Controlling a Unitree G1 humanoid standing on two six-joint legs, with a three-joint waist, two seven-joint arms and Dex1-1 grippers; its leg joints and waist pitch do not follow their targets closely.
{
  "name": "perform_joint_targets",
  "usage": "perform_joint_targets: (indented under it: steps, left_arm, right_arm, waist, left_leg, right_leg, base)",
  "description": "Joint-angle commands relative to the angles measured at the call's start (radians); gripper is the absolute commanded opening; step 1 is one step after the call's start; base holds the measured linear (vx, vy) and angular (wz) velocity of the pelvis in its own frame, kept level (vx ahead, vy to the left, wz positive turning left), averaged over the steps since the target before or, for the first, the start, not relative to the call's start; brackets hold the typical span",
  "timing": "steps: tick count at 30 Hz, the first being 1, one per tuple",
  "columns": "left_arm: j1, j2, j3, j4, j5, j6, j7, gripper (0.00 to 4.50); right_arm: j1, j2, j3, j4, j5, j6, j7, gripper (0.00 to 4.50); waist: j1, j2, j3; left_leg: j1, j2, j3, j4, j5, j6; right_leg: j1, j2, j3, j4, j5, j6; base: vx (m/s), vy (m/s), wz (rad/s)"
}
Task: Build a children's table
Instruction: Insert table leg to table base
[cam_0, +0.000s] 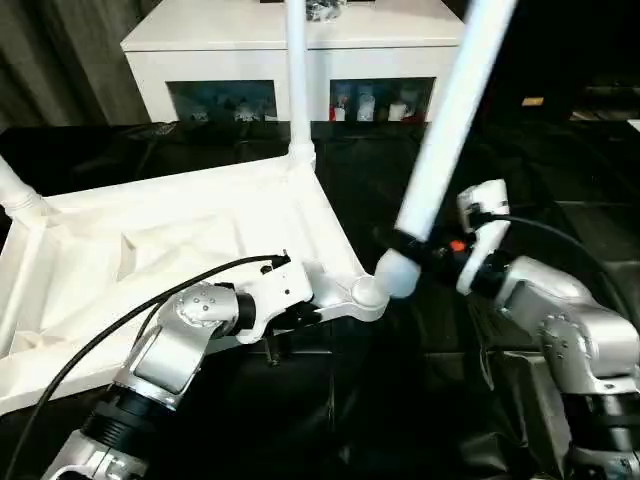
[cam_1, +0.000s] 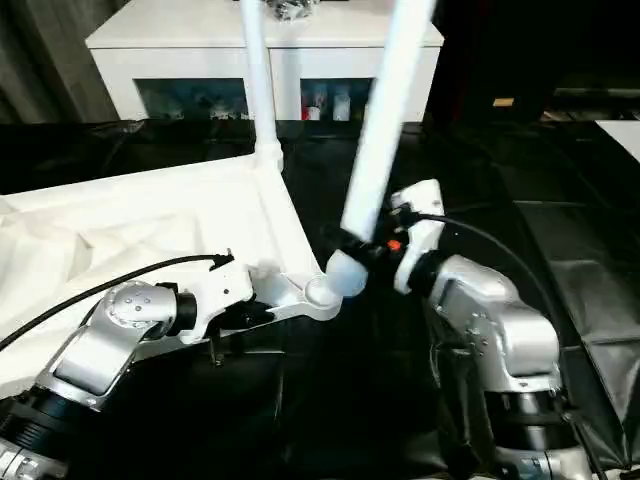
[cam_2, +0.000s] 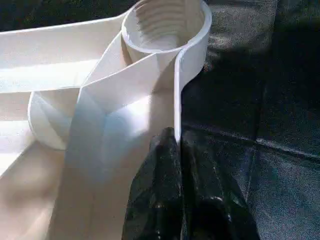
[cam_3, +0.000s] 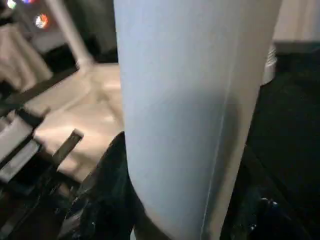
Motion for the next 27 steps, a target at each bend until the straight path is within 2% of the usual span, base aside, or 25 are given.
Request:
perform_joint_targets:
  steps: [1, 3, 4, 6, 7, 8, 10, 11, 13, 15, 19, 22, 27]
  left_arm:
    - [0.011, 0.009, -0.051, 0.043, 0.018, 0.001, 0.002, 0.0]
    - [0.005, 0.011, -0.056, 0.051, 0.021, -0.004, 0.006, 0.0]
    - [-0.001, 0.013, -0.061, 0.057, 0.022, -0.012, 0.002, 0.0]
    - [-0.003, 0.013, -0.063, 0.058, 0.022, -0.014, 0.001, 0.0]
    - [-0.009, 0.014, -0.065, 0.061, 0.022, -0.014, -0.002, 0.0]
    - [-0.012, 0.016, -0.067, 0.062, 0.024, -0.015, -0.005, 0.0]
    - [-0.018, 0.021, -0.07, 0.064, 0.026, -0.017, -0.011, 0.0]
    - [-0.025, 0.028, -0.076, 0.073, 0.027, -0.025, -0.016, 0.0]
    - [-0.03, 0.03, -0.077, 0.08, 0.023, -0.03, -0.015, 0.0]
    - [-0.034, 0.034, -0.079, 0.084, 0.021, -0.034, -0.015, 0.0]
    - [-0.035, 0.039, -0.081, 0.088, 0.021, -0.039, -0.015, 0.0]
    - [-0.034, 0.039, -0.081, 0.09, 0.018, -0.042, -0.013, 0.0]
    - [-0.035, 0.043, -0.081, 0.097, 0.02, -0.052, -0.005, 0.0]
  right_arm:
    - [-0.045, -0.013, 0.031, 0.044, -0.009, 0.011, 0.043, 1.84]
    - [-0.065, -0.014, 0.048, 0.083, -0.029, 0.009, 0.049, 1.84]
    - [-0.076, -0.015, 0.057, 0.107, -0.039, 0.009, 0.058, 1.84]
    - [-0.079, -0.016, 0.059, 0.113, -0.042, 0.009, 0.06, 1.84]
    - [-0.092, -0.013, 0.066, 0.142, -0.051, -0.001, 0.068, 1.84]
    - [-0.098, -0.012, 0.07, 0.157, -0.055, -0.005, 0.072, 1.84]
    - [-0.114, -0.008, 0.082, 0.191, -0.067, -0.018, 0.08, 1.84]
    - [-0.135, -0.004, 0.097, 0.238, -0.077, -0.028, 0.095, 1.84]
    - [-0.153, -0.003, 0.115, 0.282, -0.095, -0.04, 0.111, 1.84]
    - [-0.166, 0.0, 0.124, 0.317, -0.11, -0.058, 0.122, 1.84]
    - [-0.191, 0.021, 0.115, 0.378, -0.119, -0.085, 0.114, 1.84]
    - [-0.199, 0.043, 0.095, 0.433, -0.123, -0.133, 0.093, 1.84]
    - [-0.179, 0.067, 0.061, 0.487, -0.115, -0.178, 0.072, 1.84]
  waist:
    - [0.0, -0.021, -0.053]
    - [0.0, -0.021, -0.052]
    - [0.0, -0.027, -0.053]
    - [0.003, -0.025, -0.054]
    - [0.006, -0.027, -0.057]
    - [0.006, -0.026, -0.057]
    - [0.005, -0.029, -0.057]
    - [0.005, -0.027, -0.055]
    - [0.004, -0.028, -0.055]
    - [0.005, -0.029, -0.056]
    - [0.005, -0.028, -0.057]
    - [0.003, -0.029, -0.057]
    - [0.002, -0.03, -0.056]
  left_leg:
    - [-0.003, 0.048, -0.011, -0.071, -0.061, 0.067]
    - [-0.002, 0.048, -0.01, -0.071, -0.061, 0.067]
    - [-0.002, 0.048, -0.009, -0.07, -0.058, 0.067]
    - [0.001, 0.049, -0.008, -0.069, -0.045, 0.068]
    - [0.0, 0.05, -0.009, -0.068, -0.016, 0.073]
    - [0.0, 0.049, -0.008, -0.067, -0.014, 0.076]
    - [-0.001, 0.048, -0.007, -0.066, -0.023, 0.077]
    - [-0.001, 0.048, -0.007, -0.067, -0.036, 0.076]
    - [0.0, 0.049, -0.006, -0.067, -0.063, 0.066]
    - [0.0, 0.049, -0.007, -0.067, -0.06, 0.063]
    - [-0.001, 0.05, -0.007, -0.067, -0.04, 0.064]
    - [0.0, 0.049, -0.007, -0.067, -0.049, 0.065]
    - [0.0, 0.049, -0.007, -0.069, -0.074, 0.058]
  right_leg:
    - [0.048, -0.069, 0.034, -0.064, -0.099, -0.248]
    - [0.047, -0.069, 0.034, -0.065, -0.105, -0.25]
    - [0.047, -0.069, 0.035, -0.064, -0.101, -0.251]
    - [0.045, -0.069, 0.035, -0.062, -0.084, -0.254]
    - [0.049, -0.069, 0.034, -0.055, -0.028, -0.262]
    - [0.048, -0.068, 0.033, -0.054, -0.016, -0.265]
    - [0.05, -0.069, 0.033, -0.054, -0.019, -0.272]
    - [0.049, -0.07, 0.034, -0.056, -0.03, -0.274]
    - [0.048, -0.071, 0.033, -0.06, -0.07, -0.276]
    - [0.048, -0.071, 0.034, -0.058, -0.064, -0.276]
    - [0.051, -0.069, 0.033, -0.053, -0.023, -0.279]
    - [0.049, -0.071, 0.032, -0.055, -0.032, -0.288]
    - [0.05, -0.07, 0.032, -0.057, -0.061, -0.281]
  base:
    - [0.0, 0.0, 0.0]
    - [0.0, 0.0, 0.0]
    - [0.0, 0.0, 0.0]
    - [0.0, 0.0, 0.0]
    - [0.0, 0.0, 0.0]
    - [0.0, 0.0, 0.0]
    - [0.0, 0.0, 0.0]
    - [0.0, 0.0, 0.0]
    - [0.0, 0.0, 0.0]
    - [0.0, 0.0, 0.0]
    - [0.0, 0.0, 0.0]
    - [0.0, 0.0, 0.0]
    - [0.0, 0.0, 0.0]
